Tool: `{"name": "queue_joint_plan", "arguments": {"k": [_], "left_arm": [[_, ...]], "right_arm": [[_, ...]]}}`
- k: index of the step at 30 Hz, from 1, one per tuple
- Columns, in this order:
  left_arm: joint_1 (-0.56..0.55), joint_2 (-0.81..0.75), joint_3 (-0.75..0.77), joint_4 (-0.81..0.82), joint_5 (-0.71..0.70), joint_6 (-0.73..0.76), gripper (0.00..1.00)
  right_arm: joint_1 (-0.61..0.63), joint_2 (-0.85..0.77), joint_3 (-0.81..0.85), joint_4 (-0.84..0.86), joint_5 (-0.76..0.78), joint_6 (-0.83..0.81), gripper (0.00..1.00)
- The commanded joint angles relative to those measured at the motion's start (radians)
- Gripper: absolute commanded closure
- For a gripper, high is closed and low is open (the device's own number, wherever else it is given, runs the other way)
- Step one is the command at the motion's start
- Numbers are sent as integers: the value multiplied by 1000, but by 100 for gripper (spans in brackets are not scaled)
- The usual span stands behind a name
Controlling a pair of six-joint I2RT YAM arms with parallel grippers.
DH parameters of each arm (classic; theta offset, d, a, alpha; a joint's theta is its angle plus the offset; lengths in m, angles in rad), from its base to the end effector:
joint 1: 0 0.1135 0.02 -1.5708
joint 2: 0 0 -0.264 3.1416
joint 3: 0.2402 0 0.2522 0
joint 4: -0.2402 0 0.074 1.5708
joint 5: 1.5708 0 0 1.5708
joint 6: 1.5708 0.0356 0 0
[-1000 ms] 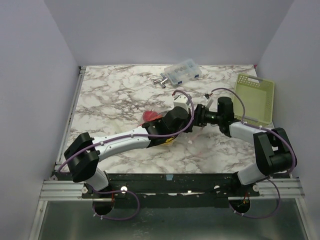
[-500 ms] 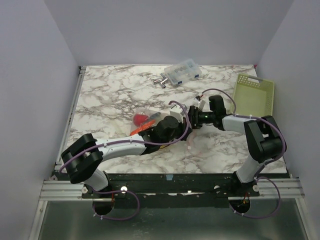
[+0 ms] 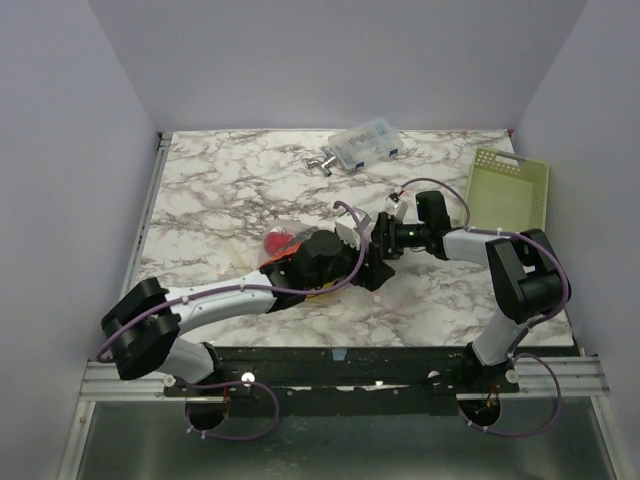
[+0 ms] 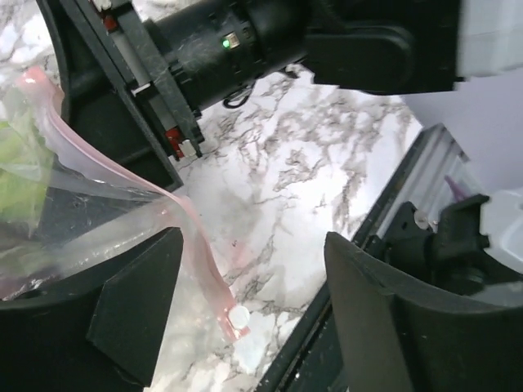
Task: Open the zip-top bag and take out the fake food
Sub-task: Place the zipper food storage bag at the center of the board.
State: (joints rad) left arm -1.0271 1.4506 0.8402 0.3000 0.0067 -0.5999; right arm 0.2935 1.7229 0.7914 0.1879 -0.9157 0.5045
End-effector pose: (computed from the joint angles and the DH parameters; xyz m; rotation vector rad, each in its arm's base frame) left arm 0.1694 -0.2807 0.2509 0.4376 1.9936 -1.0866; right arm 0.3027 0.1210 0.1489 -0.2555 2.3675 1.4537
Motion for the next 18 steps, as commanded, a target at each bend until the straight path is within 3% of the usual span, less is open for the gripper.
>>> {"name": "queue_joint_plan", "arguments": {"k": [1, 5, 10, 18], "left_arm": [[33, -169, -50, -70, 109, 64, 20], [93, -320, -136, -128, 99, 65, 11], [310, -522, -303, -186, 93, 8, 2], [654, -674, -407, -289, 140, -37, 1]], "right_arm": [[7, 17, 29, 15, -39, -6, 27], [7, 20, 30, 20, -47, 0, 27], [7, 15, 24, 29, -55, 1, 27], [9, -5, 9, 48, -84, -9, 26]]}}
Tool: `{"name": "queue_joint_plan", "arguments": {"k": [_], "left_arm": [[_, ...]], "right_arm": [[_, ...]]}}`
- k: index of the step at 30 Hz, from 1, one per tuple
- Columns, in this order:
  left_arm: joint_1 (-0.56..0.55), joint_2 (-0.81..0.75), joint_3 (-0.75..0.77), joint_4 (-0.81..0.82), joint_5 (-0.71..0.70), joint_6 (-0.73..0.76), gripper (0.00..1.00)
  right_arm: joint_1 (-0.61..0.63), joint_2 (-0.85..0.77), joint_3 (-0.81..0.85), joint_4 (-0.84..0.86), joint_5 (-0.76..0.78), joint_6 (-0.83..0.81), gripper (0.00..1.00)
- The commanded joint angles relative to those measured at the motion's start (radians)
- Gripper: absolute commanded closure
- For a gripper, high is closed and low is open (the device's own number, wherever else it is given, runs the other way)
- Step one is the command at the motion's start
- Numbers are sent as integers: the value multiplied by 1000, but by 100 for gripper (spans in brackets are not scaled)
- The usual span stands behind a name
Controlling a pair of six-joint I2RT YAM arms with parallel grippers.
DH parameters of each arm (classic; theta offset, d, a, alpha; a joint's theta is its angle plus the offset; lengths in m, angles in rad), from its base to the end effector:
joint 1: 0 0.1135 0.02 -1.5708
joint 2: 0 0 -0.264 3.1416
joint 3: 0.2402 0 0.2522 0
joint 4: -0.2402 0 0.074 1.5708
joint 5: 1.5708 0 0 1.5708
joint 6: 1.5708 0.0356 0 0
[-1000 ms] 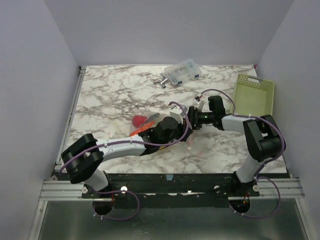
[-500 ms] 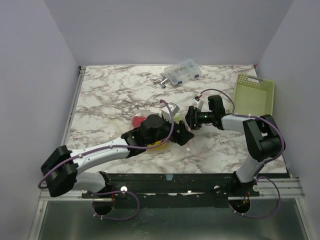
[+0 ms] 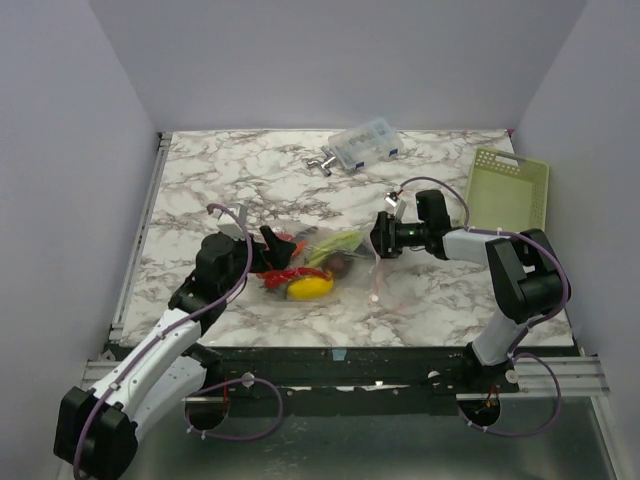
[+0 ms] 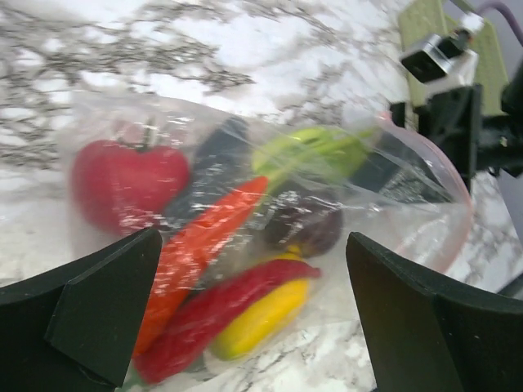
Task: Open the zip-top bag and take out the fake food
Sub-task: Place the zipper food storage bag at the center of the board, then pick up the fake fruit from the zipper food storage bag.
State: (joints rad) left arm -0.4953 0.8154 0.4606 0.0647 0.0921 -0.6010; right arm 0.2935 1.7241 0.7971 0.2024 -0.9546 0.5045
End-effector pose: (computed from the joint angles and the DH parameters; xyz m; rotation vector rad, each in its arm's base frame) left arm 0.1695 -0.0953 0.2455 -0.0361 1.9464 -0.8319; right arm 0.3038 0.1222 0.1518 -0.2901 2.3406 1.4965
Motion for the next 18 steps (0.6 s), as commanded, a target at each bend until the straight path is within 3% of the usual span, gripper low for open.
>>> {"name": "queue_joint_plan", "arguments": {"k": [1, 6, 15, 18], "left_arm": [[161, -39, -40, -46, 73, -49, 1], [284, 28, -80, 11, 128, -98, 1], [296, 233, -99, 107, 265, -143, 6], [296, 261, -102, 121, 298, -144, 14]], "right_arm": [[9, -5, 2, 32, -44, -11, 26], [22, 5, 3, 30, -42, -12, 26], [51, 28, 29, -4, -28, -29, 25], [62, 32, 37, -11, -26, -34, 24]]}}
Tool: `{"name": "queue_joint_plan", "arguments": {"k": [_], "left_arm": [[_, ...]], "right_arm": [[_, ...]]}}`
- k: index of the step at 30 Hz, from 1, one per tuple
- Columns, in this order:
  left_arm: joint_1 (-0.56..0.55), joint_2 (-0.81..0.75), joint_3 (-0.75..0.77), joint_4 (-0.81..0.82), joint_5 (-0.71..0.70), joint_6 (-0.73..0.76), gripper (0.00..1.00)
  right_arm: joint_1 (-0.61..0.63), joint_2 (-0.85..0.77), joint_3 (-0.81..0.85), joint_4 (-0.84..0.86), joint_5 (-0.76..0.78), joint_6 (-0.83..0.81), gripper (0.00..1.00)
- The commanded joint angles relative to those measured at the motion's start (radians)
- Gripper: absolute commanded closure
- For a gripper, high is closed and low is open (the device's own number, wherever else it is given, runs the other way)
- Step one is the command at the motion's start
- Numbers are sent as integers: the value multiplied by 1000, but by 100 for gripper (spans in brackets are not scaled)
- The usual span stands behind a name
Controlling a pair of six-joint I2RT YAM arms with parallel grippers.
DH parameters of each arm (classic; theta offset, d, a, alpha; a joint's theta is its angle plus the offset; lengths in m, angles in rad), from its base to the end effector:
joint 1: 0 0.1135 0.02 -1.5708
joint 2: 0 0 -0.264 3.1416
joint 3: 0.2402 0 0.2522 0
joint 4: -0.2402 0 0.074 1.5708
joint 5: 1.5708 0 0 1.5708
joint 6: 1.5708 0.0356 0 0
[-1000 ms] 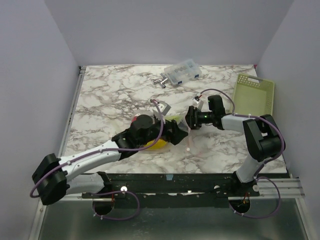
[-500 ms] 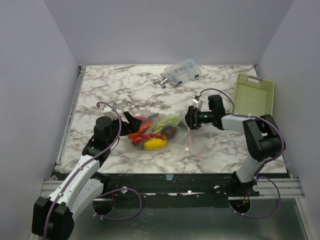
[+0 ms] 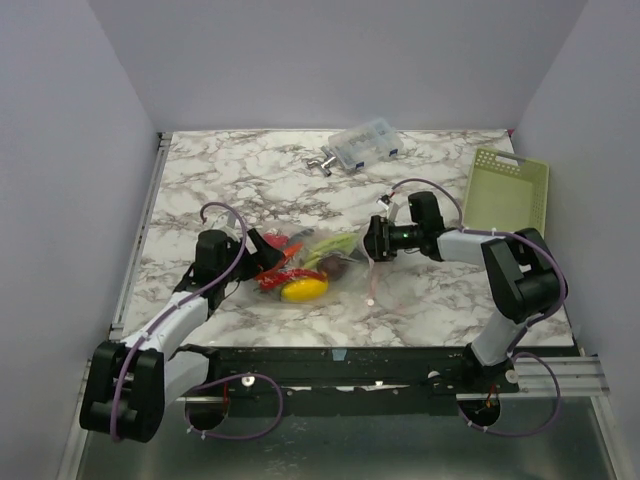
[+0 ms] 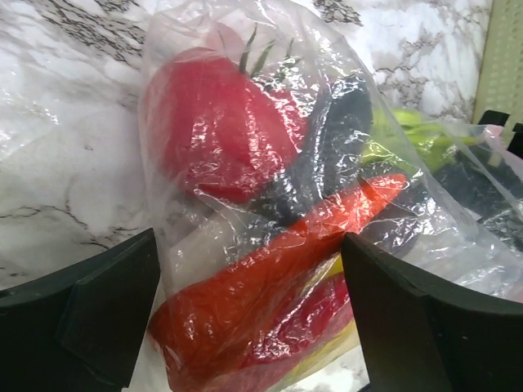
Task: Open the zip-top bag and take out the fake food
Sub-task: Pick up the fake fruit from the zipper food storage bag.
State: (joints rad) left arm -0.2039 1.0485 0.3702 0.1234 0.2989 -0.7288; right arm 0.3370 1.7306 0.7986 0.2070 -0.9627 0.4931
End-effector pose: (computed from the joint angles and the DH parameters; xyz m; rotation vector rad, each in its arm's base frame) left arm 0.2021 -0.0525 0.1784 -0.3955 2.1879 -0.8525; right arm 0.2988 0.1356 0.1507 -0.3606 2.3411 1.5206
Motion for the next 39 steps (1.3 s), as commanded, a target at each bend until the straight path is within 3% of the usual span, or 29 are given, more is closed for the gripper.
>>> {"name": "queue_joint_plan", "arguments": {"k": [1, 13, 19, 21, 27, 39], "left_arm": [[2, 43, -10, 64, 101, -17, 17], [-78, 172, -8, 163, 151, -61, 44], [-77, 177, -29, 179, 114, -72, 52], [-75, 161, -32, 160, 91, -66, 59], [-63, 140, -39, 134, 73, -47, 61], [-65, 209, -57, 212, 141, -63, 66]], "right_arm": [[24, 29, 41, -19, -18, -24, 24], [63, 58, 86, -82, 10, -49, 21], [63, 29, 90, -168, 133, -114, 19], [62, -5, 83, -187, 189, -129, 24], [63, -102, 31, -169, 342, -128, 39], [70, 29, 92, -163, 192, -84, 28]]}}
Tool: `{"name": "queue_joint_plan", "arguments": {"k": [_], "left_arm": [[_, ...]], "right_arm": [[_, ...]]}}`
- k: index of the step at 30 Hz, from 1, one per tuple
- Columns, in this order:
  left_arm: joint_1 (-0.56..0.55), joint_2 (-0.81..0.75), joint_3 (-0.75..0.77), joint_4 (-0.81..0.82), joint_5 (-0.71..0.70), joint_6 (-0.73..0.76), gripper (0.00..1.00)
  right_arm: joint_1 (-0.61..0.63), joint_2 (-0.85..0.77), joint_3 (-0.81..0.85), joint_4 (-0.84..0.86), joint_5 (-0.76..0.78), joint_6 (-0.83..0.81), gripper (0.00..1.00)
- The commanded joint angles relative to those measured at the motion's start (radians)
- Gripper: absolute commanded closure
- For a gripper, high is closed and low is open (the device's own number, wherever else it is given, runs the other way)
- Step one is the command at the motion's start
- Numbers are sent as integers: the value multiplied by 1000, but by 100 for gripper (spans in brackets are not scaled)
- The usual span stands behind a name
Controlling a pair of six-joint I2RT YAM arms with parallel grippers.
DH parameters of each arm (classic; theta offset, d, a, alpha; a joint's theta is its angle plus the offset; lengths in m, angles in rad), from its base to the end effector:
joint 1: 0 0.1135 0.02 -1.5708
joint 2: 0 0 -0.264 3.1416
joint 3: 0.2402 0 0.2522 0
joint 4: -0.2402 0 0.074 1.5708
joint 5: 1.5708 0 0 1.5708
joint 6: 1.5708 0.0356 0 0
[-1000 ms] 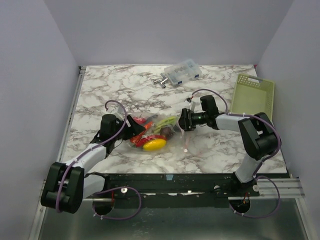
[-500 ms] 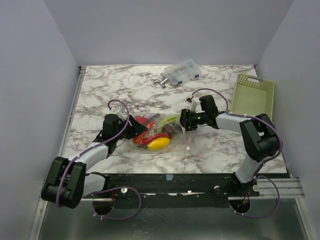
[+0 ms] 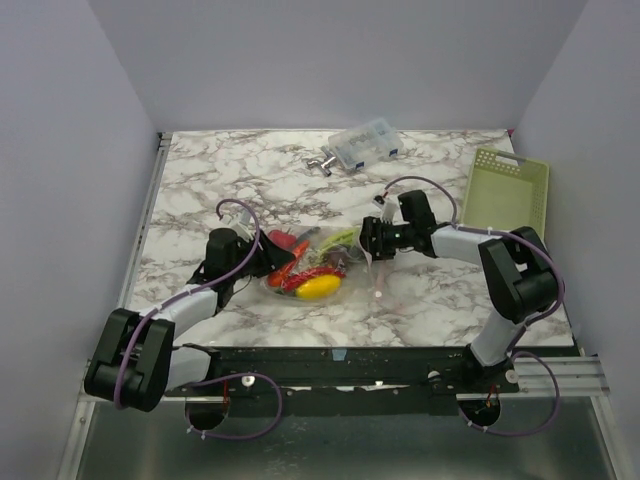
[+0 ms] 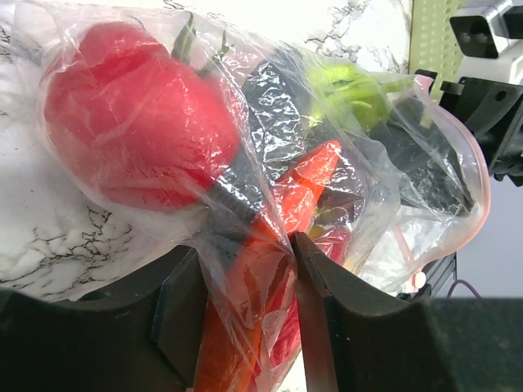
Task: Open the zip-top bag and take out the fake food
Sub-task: Pick up the fake fruit from the zipper food storage bag.
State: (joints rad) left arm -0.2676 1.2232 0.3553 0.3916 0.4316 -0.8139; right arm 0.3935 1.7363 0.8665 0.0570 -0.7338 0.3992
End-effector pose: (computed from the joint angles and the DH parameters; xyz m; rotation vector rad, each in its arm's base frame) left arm 0.2166 -0.0748 0.1648 -0.3062 2.1672 -1.0882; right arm 0.3015 0.1510 0.1525 -0.3661 2.4384 1.2388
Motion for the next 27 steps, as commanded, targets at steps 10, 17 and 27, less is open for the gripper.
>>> {"name": "queue_joint_plan", "arguments": {"k": [10, 17, 27], "left_arm": [[-7, 74, -49, -19, 38, 19, 73], [-20, 115, -42, -4, 53, 21, 74], [-30, 154, -27, 12, 61, 18, 74]], "right_arm": [[42, 74, 109, -49, -25, 28, 20], [43, 136, 171, -97, -33, 24, 15], [54, 189, 234, -121, 98, 2, 10]]}}
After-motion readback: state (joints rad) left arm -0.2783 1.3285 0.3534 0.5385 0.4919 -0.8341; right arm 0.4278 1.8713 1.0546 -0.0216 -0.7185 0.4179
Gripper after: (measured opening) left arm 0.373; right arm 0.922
